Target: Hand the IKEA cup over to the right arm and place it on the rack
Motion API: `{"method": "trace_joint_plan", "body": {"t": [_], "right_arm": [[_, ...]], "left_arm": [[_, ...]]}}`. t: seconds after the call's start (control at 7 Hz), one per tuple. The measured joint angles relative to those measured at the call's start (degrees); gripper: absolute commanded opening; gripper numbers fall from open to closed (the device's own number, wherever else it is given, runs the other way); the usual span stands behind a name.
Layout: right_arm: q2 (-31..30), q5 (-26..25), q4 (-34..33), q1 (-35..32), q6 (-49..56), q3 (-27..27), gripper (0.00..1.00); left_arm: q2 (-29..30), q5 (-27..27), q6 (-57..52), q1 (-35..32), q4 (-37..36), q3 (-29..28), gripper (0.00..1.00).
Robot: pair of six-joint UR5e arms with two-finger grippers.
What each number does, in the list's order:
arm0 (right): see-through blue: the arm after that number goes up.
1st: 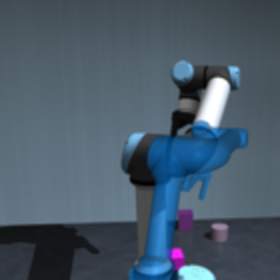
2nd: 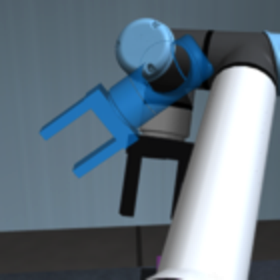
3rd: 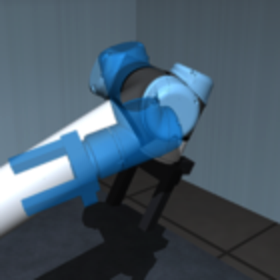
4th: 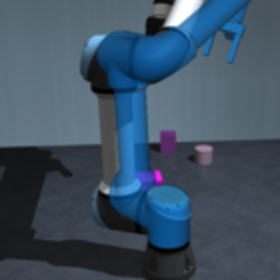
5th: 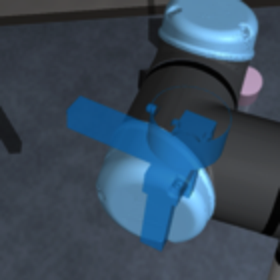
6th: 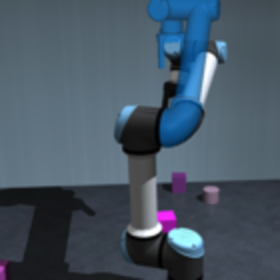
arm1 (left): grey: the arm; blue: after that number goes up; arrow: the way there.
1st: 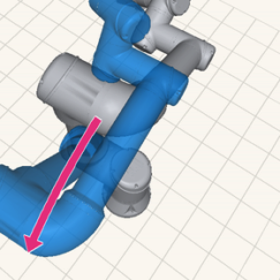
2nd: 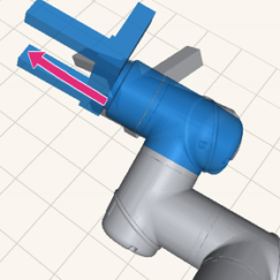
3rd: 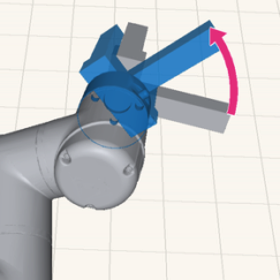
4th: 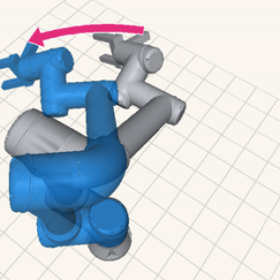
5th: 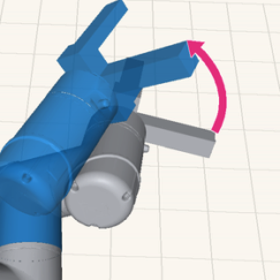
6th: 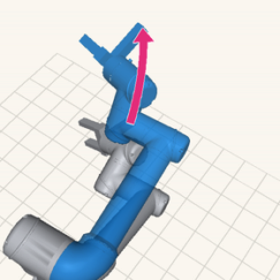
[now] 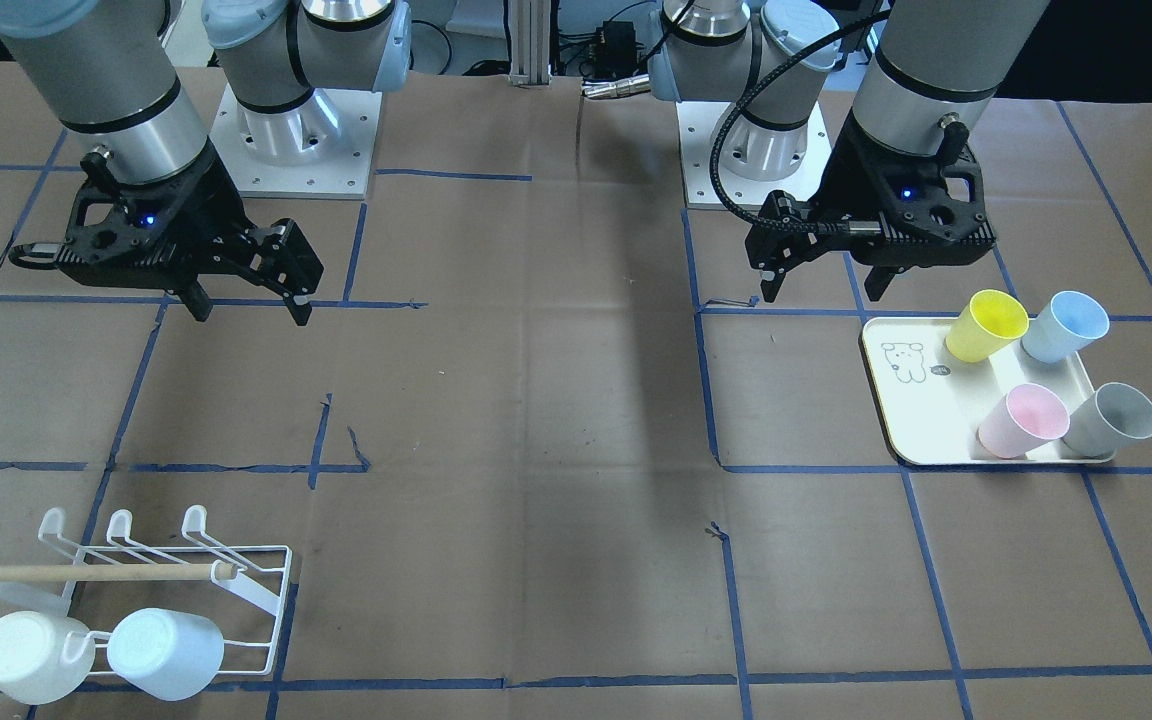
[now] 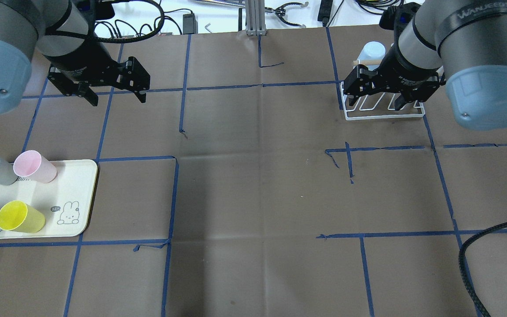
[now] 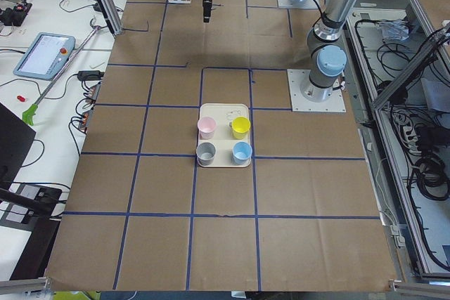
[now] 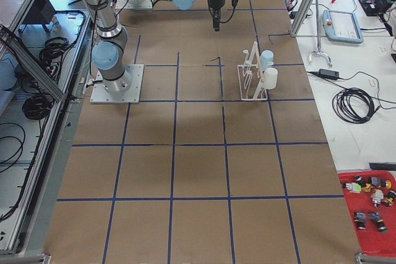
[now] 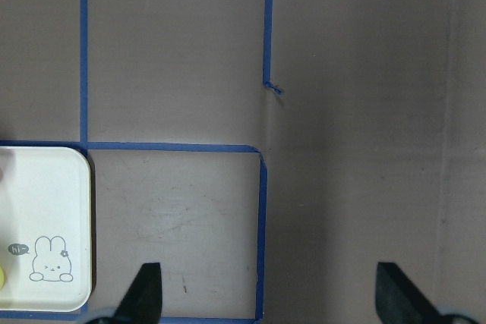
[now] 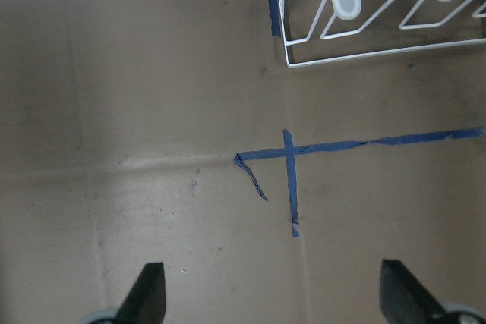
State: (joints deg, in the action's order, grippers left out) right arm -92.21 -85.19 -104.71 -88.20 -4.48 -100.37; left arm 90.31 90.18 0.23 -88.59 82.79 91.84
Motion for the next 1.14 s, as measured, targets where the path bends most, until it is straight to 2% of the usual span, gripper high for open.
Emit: {"method": "trace_joint_plan", "body": {"t": [0.43, 1.14], "right_arm": [[-4.2, -3.3, 9.5, -0.3, -0.2, 1.7, 1.00], [-4.6, -3.1, 11.0, -0.6, -0.2, 1.9, 1.00]], "left_arm": [[0.0, 0.0, 0.0, 0.0, 0.0, 0.0, 0.99], [0.0, 0.0, 0.0, 0.0, 0.0, 0.0, 0.99]]}}
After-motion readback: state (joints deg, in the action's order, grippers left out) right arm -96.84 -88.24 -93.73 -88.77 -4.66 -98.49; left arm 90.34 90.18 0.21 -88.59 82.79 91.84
